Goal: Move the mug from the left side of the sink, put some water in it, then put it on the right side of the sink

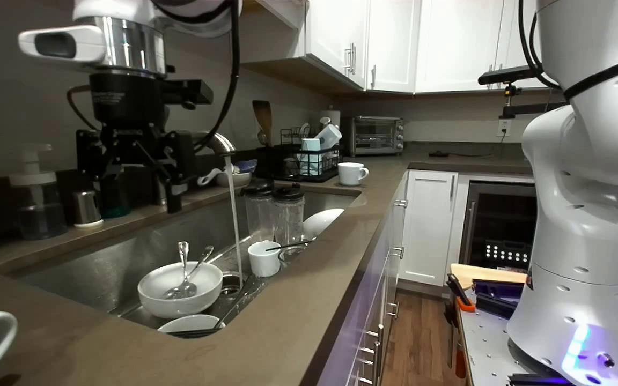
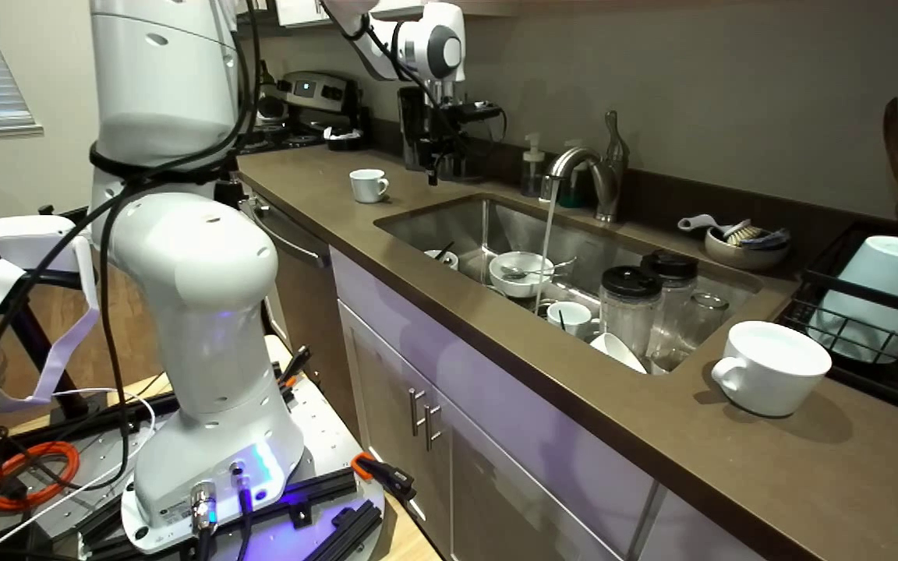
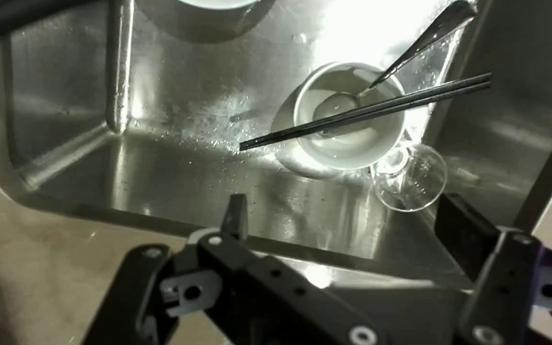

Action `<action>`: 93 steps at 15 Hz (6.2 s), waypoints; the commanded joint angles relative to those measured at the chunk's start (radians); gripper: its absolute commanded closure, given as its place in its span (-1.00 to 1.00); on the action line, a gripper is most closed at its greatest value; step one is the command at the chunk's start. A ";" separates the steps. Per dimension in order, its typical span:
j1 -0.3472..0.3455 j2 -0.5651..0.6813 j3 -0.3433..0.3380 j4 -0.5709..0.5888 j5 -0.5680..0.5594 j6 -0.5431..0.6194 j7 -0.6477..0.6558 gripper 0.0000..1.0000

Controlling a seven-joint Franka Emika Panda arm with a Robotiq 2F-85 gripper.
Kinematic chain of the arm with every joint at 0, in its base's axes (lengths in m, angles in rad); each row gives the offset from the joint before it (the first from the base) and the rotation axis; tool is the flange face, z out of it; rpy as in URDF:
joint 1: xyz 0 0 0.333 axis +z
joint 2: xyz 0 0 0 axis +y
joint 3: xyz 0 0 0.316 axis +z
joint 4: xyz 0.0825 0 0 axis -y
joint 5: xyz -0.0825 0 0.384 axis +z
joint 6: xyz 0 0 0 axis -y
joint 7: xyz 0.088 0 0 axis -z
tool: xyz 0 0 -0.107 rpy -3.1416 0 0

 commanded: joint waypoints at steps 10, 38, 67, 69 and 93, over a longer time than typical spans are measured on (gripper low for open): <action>0.097 0.269 0.071 0.344 -0.014 -0.184 0.302 -1.00; 0.109 0.198 0.154 0.191 0.004 -0.124 0.304 -1.00; 0.145 0.333 0.166 0.359 -0.005 -0.160 0.270 -0.23; 0.147 0.331 0.167 0.357 -0.004 -0.161 0.274 -0.06; 0.205 0.257 0.155 0.377 -0.056 -0.353 0.375 0.87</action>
